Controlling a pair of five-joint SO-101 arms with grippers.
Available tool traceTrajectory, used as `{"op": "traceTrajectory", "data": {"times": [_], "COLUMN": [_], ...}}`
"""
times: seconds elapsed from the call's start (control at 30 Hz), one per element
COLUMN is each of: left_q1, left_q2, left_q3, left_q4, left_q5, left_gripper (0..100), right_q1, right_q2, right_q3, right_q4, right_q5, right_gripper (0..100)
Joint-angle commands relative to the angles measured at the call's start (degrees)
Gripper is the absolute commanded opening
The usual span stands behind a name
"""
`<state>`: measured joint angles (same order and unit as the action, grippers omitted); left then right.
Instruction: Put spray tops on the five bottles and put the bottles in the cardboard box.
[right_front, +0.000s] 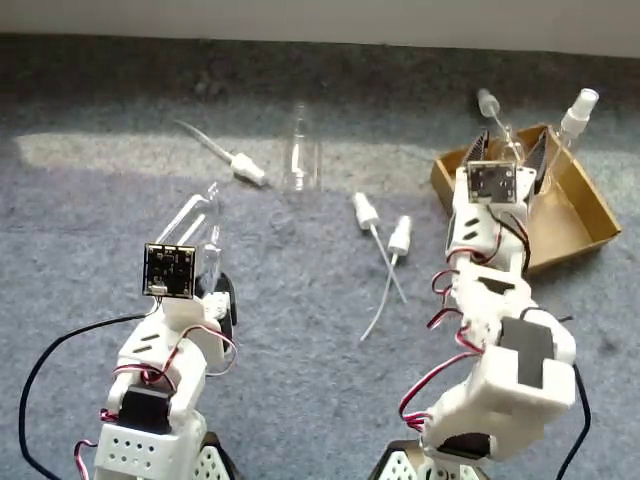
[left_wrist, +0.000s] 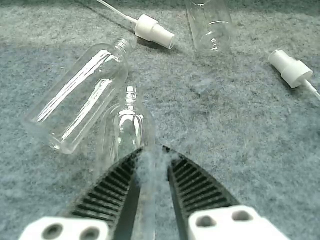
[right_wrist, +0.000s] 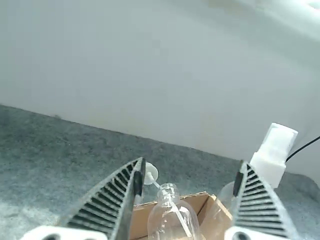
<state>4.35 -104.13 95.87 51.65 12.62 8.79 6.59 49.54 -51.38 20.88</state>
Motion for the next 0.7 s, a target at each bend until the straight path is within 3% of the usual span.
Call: {"op": "traceTrajectory", "data": {"times": [0.0, 0.23, 0.4, 0.67], "left_q1": [-0.92, -0.92, -0.92, -0.92], "left_q2": [-0.40, -0.40, -0.40, -0.40], "left_q3": [1.27, 1.27, 1.27, 1.27], "left_q4": [-1.05, -0.97, -0.97, -0.35], "left_q5": [-0.88, -0.88, -0.88, -0.88], "left_gripper": [1, 1, 1, 1], "right_q1": [-0.57, -0.57, -0.75, -0.92], "right_q2": [-13.49, -32.48, -41.01, -33.27], "right_q3": [-0.31, -0.40, -2.15, -30.20], "right_q4": [16.57, 44.18, 56.66, 94.90], "right_q5": [-0.26, -0.26, 0.18, 0.18], "right_gripper": [23.8, 23.2, 14.2, 13.9]}}
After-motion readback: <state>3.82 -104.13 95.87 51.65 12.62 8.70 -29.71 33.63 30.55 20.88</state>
